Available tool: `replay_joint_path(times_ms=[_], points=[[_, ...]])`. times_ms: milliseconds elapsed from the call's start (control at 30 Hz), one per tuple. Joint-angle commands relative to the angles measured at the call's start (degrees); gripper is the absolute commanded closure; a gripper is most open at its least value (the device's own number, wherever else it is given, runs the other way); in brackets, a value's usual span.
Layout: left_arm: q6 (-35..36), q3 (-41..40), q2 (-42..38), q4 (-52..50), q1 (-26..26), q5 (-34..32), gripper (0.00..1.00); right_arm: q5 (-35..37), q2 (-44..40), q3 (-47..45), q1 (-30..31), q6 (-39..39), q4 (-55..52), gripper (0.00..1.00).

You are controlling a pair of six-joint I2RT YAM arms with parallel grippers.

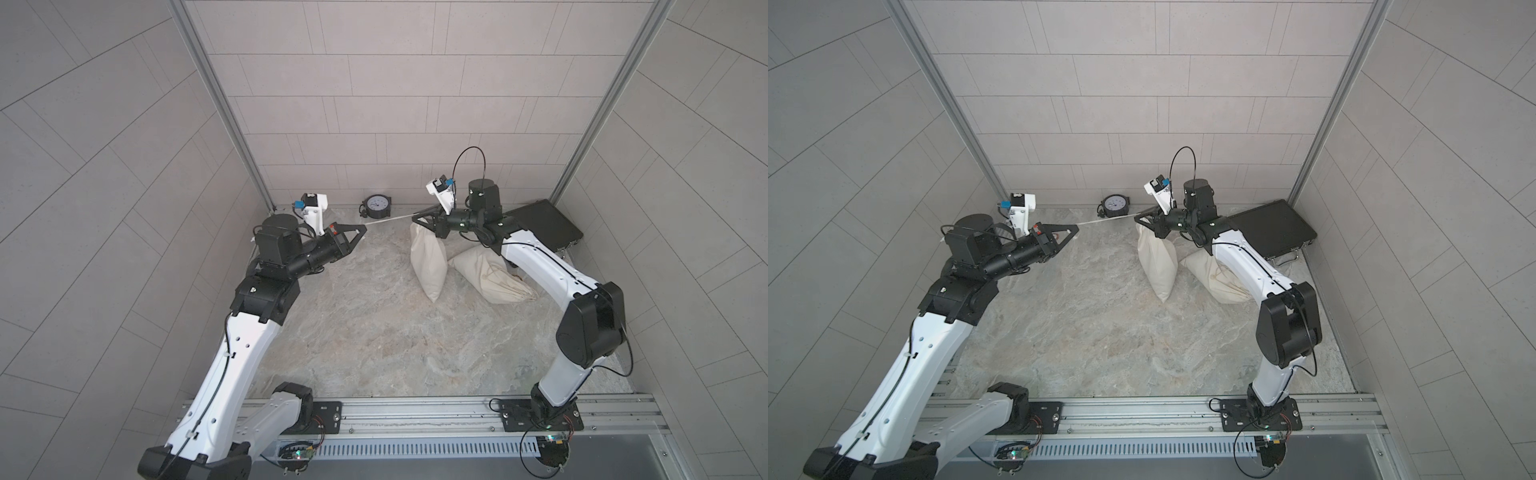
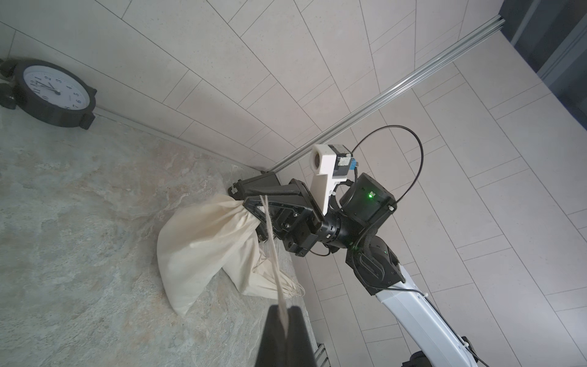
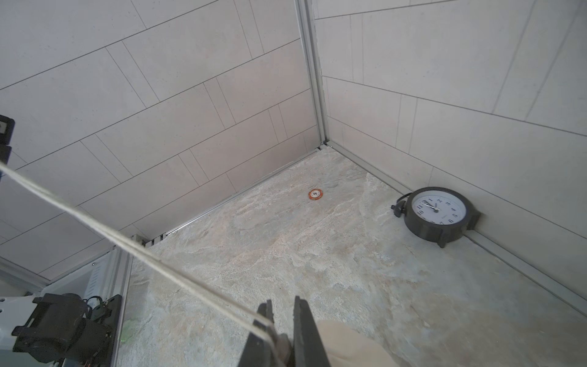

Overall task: Close the soil bag
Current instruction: Frap the soil bag at the center of the board.

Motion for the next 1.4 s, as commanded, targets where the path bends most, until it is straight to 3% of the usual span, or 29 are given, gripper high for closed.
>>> replay_joint_path(times_ms=[0,333,567,733,1067,1233,1367], points=[[-0.4,4.56,-8.04,14.68,4.26,-1.27,1.0,32.02,-1.08,-5.84,-12.68,3.13,-8.46,0.89],[-3.36,1.34,-5.73,17.63,6.62,-0.15,1.0,35.55,7.12,-12.06,-10.54,3.37,-6.36,0.86],[-3.65,1.57,-5.39,17.63,8.04,0.17,1.0,35.05,10.62,-10.93,-10.03,4.74,-6.71,0.86],[-4.47,2.22,-6.12,17.46,9.64,0.51,1.0,40.5,11.11,-7.52,-10.11,4.64,-10.19,0.87],[-6.46,0.92,-7.51,17.75,13.3,1.61,1.0,47.48,0.93,-3.78,-13.8,0.16,-14.41,0.83],[-8.5,-3.56,-6.37,20.8,14.0,1.48,1.0,42.91,-2.04,-5.75,-12.64,-2.4,-16.3,0.84],[-7.62,-8.93,-5.22,20.3,13.95,1.76,1.0,41.18,-3.28,-9.61,-7.76,-2.6,-14.53,0.89]])
